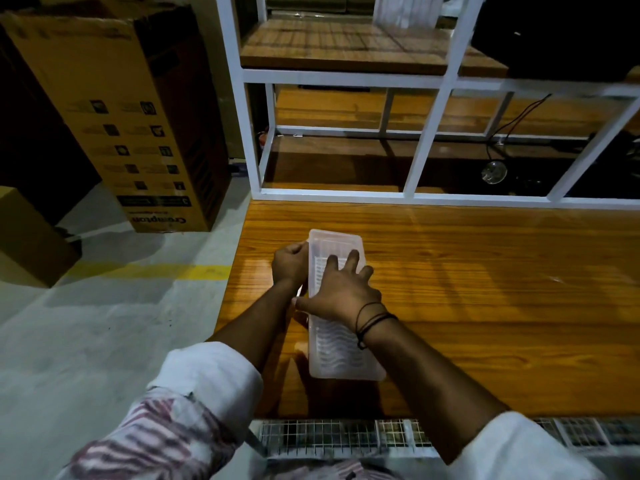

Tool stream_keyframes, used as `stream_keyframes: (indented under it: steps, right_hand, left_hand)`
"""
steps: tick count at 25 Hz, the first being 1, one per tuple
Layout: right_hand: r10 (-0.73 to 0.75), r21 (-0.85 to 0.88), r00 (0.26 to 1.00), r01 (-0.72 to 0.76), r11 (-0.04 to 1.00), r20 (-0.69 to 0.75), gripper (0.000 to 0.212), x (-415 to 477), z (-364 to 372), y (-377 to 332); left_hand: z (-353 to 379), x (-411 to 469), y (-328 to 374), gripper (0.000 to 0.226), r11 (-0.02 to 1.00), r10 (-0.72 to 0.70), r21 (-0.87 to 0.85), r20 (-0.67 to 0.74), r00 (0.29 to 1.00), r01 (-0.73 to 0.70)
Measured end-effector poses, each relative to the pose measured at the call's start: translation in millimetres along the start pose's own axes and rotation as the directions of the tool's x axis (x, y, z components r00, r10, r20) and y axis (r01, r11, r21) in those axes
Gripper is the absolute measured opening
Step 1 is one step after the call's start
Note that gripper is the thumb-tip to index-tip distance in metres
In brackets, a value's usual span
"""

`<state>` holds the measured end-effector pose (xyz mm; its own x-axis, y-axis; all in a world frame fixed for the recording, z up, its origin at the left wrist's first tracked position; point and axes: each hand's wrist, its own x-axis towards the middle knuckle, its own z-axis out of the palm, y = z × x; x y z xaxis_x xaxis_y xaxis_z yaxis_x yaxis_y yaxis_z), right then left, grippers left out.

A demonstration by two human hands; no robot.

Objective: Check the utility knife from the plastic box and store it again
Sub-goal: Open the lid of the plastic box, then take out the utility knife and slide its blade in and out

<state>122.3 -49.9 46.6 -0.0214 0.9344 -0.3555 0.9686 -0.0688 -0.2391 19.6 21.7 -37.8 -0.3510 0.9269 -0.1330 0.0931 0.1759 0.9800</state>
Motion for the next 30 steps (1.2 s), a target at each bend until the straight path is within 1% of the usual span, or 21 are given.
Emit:
stream_keyframes:
  steps: [2,4,6,7,8,9,10,12,13,14,15,16,17,19,20,21,24,26,28,29,30]
  right_hand:
    - [0.003,-0.031,1.000,-0.004,1.000,-0.023,0.119,-5,6,-2]
    - [-0.013,0.008,0.999,0.014,1.000,-0.041,0.115,-6,4,-1]
    - [-0.041,0.141,0.997,0.050,0.989,-0.061,0.110,-7,-5,5]
    - [-0.054,0.247,0.996,0.070,0.966,-0.071,0.106,-6,-11,11]
    - [-0.058,0.392,0.995,0.084,0.916,-0.076,0.101,-5,-16,18]
    - [-0.055,0.559,0.995,0.090,0.824,-0.079,0.093,-5,-21,27]
    - [-0.053,0.716,0.995,0.096,0.691,-0.083,0.082,-5,-23,40]
    - [-0.048,0.922,0.995,0.098,0.374,-0.086,0.048,-5,-26,69]
    - [-0.047,0.981,0.997,0.063,0.184,-0.055,0.030,-7,-29,84]
    - [-0.052,1.000,0.999,-0.010,0.002,0.010,0.024,-9,-27,102]
    - [-0.078,0.983,0.993,-0.097,-0.157,0.085,0.027,-11,-25,119]
    - [-0.106,0.955,0.984,-0.168,-0.245,0.146,0.030,-11,-21,136]
    - [-0.125,0.928,0.971,-0.232,-0.293,0.203,0.033,-8,-15,151]
    - [-0.121,0.905,0.951,-0.308,-0.294,0.285,0.036,2,-1,172]
    - [-0.065,0.918,0.954,-0.300,-0.259,0.293,0.038,9,5,180]
    - [-0.005,0.943,0.961,-0.273,-0.193,0.277,0.039,13,7,183]
    - [0.213,0.989,0.970,-0.130,0.063,0.114,0.034,20,9,183]
    - [0.346,0.968,0.938,-0.077,0.237,-0.010,0.025,24,11,182]
    - [0.448,0.892,0.885,-0.099,0.442,-0.124,0.018,29,8,179]
    - [0.476,0.833,0.862,-0.129,0.538,-0.173,0.020,30,6,177]
    - [0.486,0.778,0.846,-0.149,0.611,-0.220,0.026,31,6,173]
  left_hand:
    - [-1,0,2,0.022,1.000,-0.003,-0.013,0.017,1.000,0.003]
    - [-2,0,4,0.022,1.000,-0.008,0.007,0.017,1.000,0.008]
    - [-4,2,3,0.025,0.999,-0.027,0.026,0.008,1.000,0.026]
    - [-4,3,3,0.027,0.999,-0.033,0.031,0.004,0.999,0.032]
    - [-5,4,2,0.030,0.999,-0.036,0.034,0.003,0.999,0.035]
    - [-5,3,2,0.032,0.999,-0.041,0.035,0.002,0.999,0.041]
    - [-5,2,3,0.034,0.999,-0.041,0.031,-0.004,0.999,0.041]
    - [-4,-2,5,0.032,0.999,-0.034,0.029,-0.021,0.999,0.035]
    - [-3,-5,7,0.029,0.999,-0.028,0.024,-0.029,0.999,0.028]
    - [-1,-6,7,0.027,1.000,-0.023,0.013,-0.034,0.999,0.023]
    - [1,-8,7,0.024,1.000,-0.019,0.004,-0.036,0.999,0.019]
    - [2,-9,7,0.022,1.000,-0.015,-0.004,-0.035,0.999,0.015]
    - [2,-11,8,0.022,1.000,-0.014,-0.011,-0.034,0.999,0.014]
    - [5,-14,8,0.022,1.000,-0.015,-0.014,-0.046,0.999,0.015]
    - [5,-14,8,0.022,1.000,-0.014,-0.012,-0.051,0.999,0.013]
    - [6,-15,9,0.022,1.000,-0.012,-0.010,-0.056,0.998,0.012]
    - [6,-16,10,0.029,0.999,-0.033,-0.001,-0.065,0.997,0.033]
    - [5,-14,11,0.033,0.999,-0.041,0.011,-0.078,0.996,0.042]
    - [3,-15,14,0.032,0.998,-0.033,0.042,-0.094,0.995,0.037]
    - [1,-15,15,0.030,0.998,-0.021,0.057,-0.098,0.995,0.026]
    - [-2,-15,13,0.028,0.997,-0.010,0.079,-0.096,0.995,0.017]
